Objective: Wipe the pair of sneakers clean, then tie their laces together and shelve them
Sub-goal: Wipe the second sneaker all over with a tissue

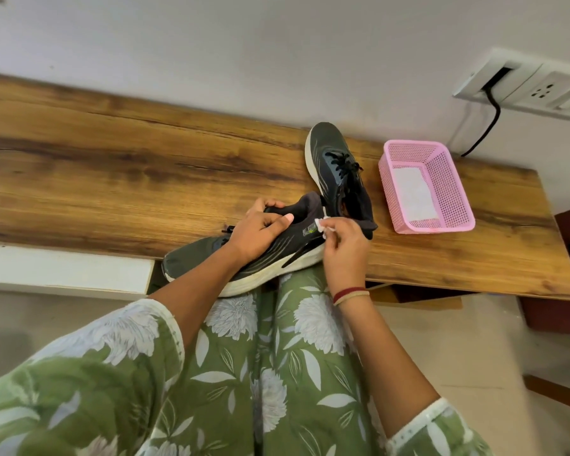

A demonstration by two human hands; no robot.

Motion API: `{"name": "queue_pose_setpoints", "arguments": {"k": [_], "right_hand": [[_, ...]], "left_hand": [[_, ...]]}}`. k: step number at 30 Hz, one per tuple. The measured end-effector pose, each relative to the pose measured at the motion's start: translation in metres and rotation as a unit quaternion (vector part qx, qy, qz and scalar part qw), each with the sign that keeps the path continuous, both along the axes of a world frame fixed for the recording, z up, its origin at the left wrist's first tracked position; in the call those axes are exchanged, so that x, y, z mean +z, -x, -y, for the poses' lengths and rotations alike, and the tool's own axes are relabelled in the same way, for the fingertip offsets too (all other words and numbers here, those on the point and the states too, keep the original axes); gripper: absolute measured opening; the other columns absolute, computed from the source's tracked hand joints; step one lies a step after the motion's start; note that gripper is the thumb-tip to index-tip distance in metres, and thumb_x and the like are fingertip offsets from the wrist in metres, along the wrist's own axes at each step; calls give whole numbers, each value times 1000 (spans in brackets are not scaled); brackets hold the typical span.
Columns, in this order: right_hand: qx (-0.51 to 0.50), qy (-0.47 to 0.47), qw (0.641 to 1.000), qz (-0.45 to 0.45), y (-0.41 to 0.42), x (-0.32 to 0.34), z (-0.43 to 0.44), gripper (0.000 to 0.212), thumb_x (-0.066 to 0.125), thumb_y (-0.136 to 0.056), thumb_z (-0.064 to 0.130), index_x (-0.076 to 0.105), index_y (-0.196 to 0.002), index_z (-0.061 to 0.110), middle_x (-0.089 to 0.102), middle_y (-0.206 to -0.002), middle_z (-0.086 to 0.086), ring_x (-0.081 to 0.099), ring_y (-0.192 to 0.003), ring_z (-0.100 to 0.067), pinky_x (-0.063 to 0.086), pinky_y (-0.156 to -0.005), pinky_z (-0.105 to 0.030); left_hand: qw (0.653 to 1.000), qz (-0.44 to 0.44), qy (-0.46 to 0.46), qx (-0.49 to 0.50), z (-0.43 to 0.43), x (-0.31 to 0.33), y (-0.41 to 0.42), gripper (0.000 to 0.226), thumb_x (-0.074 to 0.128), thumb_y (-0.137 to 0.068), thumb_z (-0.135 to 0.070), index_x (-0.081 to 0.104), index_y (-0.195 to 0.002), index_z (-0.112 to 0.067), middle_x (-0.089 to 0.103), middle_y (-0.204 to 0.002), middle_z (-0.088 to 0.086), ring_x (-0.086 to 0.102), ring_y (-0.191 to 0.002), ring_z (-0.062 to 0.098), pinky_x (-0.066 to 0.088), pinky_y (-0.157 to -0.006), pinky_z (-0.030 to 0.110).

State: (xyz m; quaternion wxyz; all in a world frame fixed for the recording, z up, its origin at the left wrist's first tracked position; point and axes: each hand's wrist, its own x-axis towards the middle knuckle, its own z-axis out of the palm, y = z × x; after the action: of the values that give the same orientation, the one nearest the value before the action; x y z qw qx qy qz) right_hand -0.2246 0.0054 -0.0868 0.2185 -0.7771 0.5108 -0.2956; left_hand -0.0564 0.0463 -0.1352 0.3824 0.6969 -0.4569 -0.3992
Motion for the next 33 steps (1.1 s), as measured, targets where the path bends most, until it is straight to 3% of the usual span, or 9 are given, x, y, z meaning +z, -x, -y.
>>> {"name": "queue_pose_setpoints", "arguments": {"k": [4, 7, 11, 15, 18, 22, 26, 29, 33], "right_hand": [[137, 32, 990, -26, 2, 2, -12, 25, 53, -80, -8, 69, -93, 6, 66, -97, -8, 59, -92, -22, 48, -86, -33], [37, -7, 999, 5, 3, 1, 0, 23, 53, -80, -7, 70, -91, 6, 66, -95, -9, 61, -90, -24, 51, -84, -41], [156, 48, 985, -49, 0, 2, -17, 28, 45, -81, -1, 69, -93, 6, 66, -97, -8, 58, -91, -23, 45, -85, -30], [-3, -24, 999, 36, 0, 1, -3, 23, 55, -82, -7, 71, -88, 8, 67, -96, -5, 60, -89, -15, 51, -85, -38], [87, -1, 996, 16, -4, 5, -11, 25, 55, -81, -8, 71, -89, 9, 68, -96, -4, 61, -91, -16, 48, -85, -28], [-9, -27, 998, 49, -6, 6, -2, 24, 55, -81, -7, 72, -88, 9, 68, -94, -6, 62, -88, -18, 52, -84, -38], [96, 14, 995, -8, -4, 3, -7, 26, 52, -79, -7, 71, -91, 7, 68, -96, -7, 61, -90, -22, 50, -85, -34], [-33, -31, 999, 23, -2, 3, 2, 24, 55, -81, -7, 72, -89, 7, 68, -94, -8, 62, -89, -21, 51, -85, -42], [126, 55, 989, -51, -3, 5, -29, 30, 49, -77, -6, 70, -93, 8, 67, -97, -6, 59, -92, -21, 46, -86, -29]], "left_hand": [[1000, 0, 5, -4, -1, -1, 1, 44, 51, -89, -49, 71, -71, -14, 44, -118, -12, 48, -113, 13, 37, -101, 40], [1000, -4, 3, -2, 0, -1, 1, 41, 54, -93, -43, 73, -76, -11, 43, -117, -13, 48, -114, 13, 37, -103, 41], [1000, -29, 5, 7, -2, 1, 1, 36, 51, -83, -55, 66, -59, -33, 42, -111, -24, 46, -117, 14, 35, -104, 40], [1000, -29, 5, 8, -1, 3, 0, 38, 48, -80, -57, 64, -54, -35, 44, -115, -16, 45, -119, 15, 34, -105, 41], [1000, -30, 1, 1, -1, 3, 0, 37, 48, -82, -54, 66, -63, -28, 43, -118, -9, 46, -117, 13, 34, -104, 38], [999, -40, 2, -1, 0, 3, 0, 35, 54, -95, -37, 67, -65, -24, 43, -119, -6, 47, -113, 11, 35, -105, 37], [999, -32, 4, -1, 1, 4, 0, 36, 53, -96, -34, 66, -64, -21, 43, -118, -7, 48, -113, 11, 35, -103, 36], [1000, -30, 7, 2, 0, 5, 1, 36, 53, -95, -34, 68, -66, -20, 44, -118, -7, 48, -112, 12, 36, -102, 35], [1000, -20, 14, 2, 0, 3, 1, 38, 55, -94, -38, 73, -75, -10, 44, -119, -7, 48, -115, 15, 36, -102, 37]]}}
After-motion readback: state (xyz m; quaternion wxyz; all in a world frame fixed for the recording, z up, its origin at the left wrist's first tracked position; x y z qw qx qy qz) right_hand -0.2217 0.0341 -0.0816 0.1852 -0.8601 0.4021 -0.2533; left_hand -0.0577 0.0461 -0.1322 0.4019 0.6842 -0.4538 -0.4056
